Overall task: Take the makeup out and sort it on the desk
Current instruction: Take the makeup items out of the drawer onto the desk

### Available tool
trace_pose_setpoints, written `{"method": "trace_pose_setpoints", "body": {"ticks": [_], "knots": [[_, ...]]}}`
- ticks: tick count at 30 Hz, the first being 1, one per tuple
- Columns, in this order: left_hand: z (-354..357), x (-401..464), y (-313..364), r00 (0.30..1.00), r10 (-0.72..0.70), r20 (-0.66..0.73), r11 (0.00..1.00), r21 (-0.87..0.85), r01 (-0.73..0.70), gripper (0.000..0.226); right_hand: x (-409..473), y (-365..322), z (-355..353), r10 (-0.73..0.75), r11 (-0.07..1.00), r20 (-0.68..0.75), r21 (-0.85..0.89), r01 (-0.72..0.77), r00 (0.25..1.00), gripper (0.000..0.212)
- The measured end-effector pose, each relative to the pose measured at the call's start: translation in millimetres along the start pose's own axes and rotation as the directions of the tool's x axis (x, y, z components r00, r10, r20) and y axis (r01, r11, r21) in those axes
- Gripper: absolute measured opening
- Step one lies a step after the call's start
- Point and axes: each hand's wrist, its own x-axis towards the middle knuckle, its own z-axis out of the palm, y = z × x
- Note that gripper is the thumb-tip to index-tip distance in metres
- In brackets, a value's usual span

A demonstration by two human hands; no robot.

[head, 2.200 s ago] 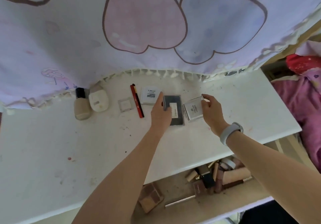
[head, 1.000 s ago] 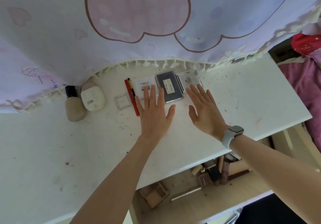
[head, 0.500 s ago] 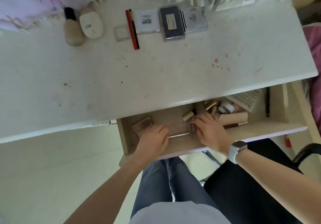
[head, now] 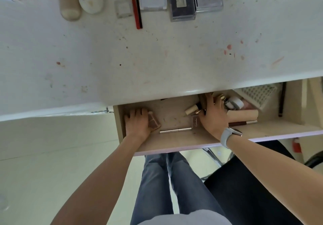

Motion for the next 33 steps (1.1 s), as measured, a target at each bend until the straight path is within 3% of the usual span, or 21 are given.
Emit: {"method": "trace_pose_setpoints", "body": {"ticks": [4, 7, 10, 13, 15, 17, 19, 21, 24, 29, 33], "knots": [[-14, -10, -3, 0.988, 0.142, 0.067, 0.955, -0.271, -0.119, 0.027, -17, 7, -16, -0.056, 0.99, 0.01, 0.126, 0.054, 0.998, 0.056], [-36, -20, -6, 0.959, 0.272, 0.081, 0.887, -0.407, -0.217, 0.019, -24, 6, -37, -0.13, 0.981, 0.204, 0.171, 0.096, 0.97, 0.051], [-62, -31, -9, 0.953, 0.299, 0.041, 0.784, -0.58, -0.221, 0.016, -27, -5, -63, -0.204, 0.969, 0.416, 0.217, 0.121, 0.886, 0.046], [-91, -40, -19, 0.98, 0.199, -0.018, 0.563, -0.816, -0.129, 0.018, -28, -26, -90, -0.303, 0.915, 0.554, 0.396, 0.075, 0.775, 0.028], [-110, -43, -30, 0.993, 0.082, -0.09, 0.388, -0.915, -0.115, 0.023, -25, -46, -110, -0.367, 0.83, 0.559, 0.557, -0.009, 0.744, 0.022], [-128, -40, -43, 0.983, -0.109, -0.146, 0.223, -0.967, -0.119, 0.022, -20, -70, -122, -0.409, 0.734, 0.478, 0.678, -0.031, 0.777, 0.021], [-144, -30, -55, 0.935, -0.322, -0.149, 0.099, -0.987, -0.123, 0.026, -12, -99, -126, -0.413, 0.732, 0.318, 0.674, 0.103, 0.853, 0.026], [-159, -14, -67, 0.879, -0.46, -0.125, 0.062, -0.992, -0.108, 0.032, 0, -132, -120, -0.431, 0.746, 0.17, 0.62, 0.244, 0.886, 0.031], [-174, 15, -84, 0.851, -0.521, -0.065, 0.006, -0.997, -0.073, 0.028, 20, -178, -101, -0.421, 0.767, 0.043, 0.55, 0.33, 0.906, 0.046], [-187, 51, -111, 0.826, -0.544, -0.15, 0.262, -0.965, -0.003, 0.048, 38, -240, -74, -0.443, 0.808, -0.086, 0.394, 0.438, 0.893, 0.054], [-199, 68, -123, 0.79, -0.587, -0.178, 0.271, -0.962, -0.016, 0.055, 48, -275, -62, -0.399, 0.869, -0.197, 0.231, 0.438, 0.896, 0.053]]}}
